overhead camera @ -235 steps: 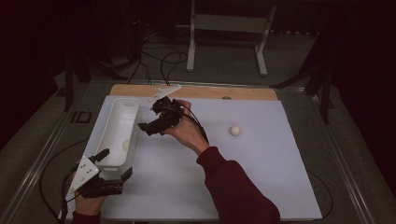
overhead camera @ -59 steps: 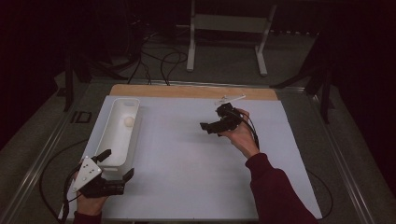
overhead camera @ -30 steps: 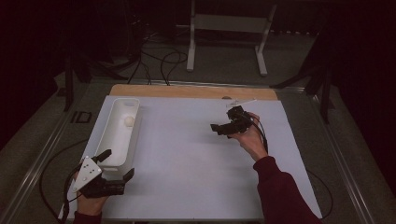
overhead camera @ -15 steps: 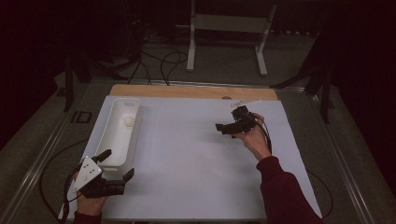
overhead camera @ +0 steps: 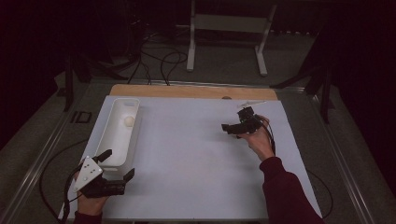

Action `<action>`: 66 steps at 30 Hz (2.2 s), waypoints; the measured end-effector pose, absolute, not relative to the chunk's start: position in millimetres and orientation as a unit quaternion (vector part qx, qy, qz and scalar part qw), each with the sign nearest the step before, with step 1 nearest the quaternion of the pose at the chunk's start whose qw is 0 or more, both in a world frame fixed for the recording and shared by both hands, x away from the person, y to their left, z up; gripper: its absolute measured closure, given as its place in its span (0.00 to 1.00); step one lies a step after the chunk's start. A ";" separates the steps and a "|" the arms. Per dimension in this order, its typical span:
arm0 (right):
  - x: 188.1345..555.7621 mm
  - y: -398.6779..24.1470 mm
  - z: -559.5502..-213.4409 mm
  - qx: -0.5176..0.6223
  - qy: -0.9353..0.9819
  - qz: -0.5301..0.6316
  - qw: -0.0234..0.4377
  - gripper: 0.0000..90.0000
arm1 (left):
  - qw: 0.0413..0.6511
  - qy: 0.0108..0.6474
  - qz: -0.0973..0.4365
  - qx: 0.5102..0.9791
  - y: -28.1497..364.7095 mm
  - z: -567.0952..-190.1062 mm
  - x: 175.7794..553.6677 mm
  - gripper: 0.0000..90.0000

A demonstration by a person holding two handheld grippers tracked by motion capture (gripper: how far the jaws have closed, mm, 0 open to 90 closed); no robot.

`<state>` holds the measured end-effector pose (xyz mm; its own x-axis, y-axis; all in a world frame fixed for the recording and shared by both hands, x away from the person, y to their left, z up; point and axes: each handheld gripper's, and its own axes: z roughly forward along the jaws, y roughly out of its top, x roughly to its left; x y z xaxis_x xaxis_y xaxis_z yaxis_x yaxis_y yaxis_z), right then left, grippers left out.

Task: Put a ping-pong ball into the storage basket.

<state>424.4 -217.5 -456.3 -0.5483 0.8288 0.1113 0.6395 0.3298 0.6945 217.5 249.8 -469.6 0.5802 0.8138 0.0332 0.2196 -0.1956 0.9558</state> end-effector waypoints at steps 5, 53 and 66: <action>425.9 -219.1 -459.0 0.461 0.804 0.350 0.135 0.10 | 0.523 0.359 0.284 0.719 249.8 -469.6 217.6 0.00; 438.7 -222.5 -489.0 0.507 0.803 0.286 0.133 0.29 | 0.522 0.360 0.285 0.718 250.6 -469.4 217.2 0.00; 439.2 -223.9 -492.8 0.513 0.804 0.269 0.136 0.45 | 0.522 0.360 0.285 0.718 250.2 -469.4 217.2 0.00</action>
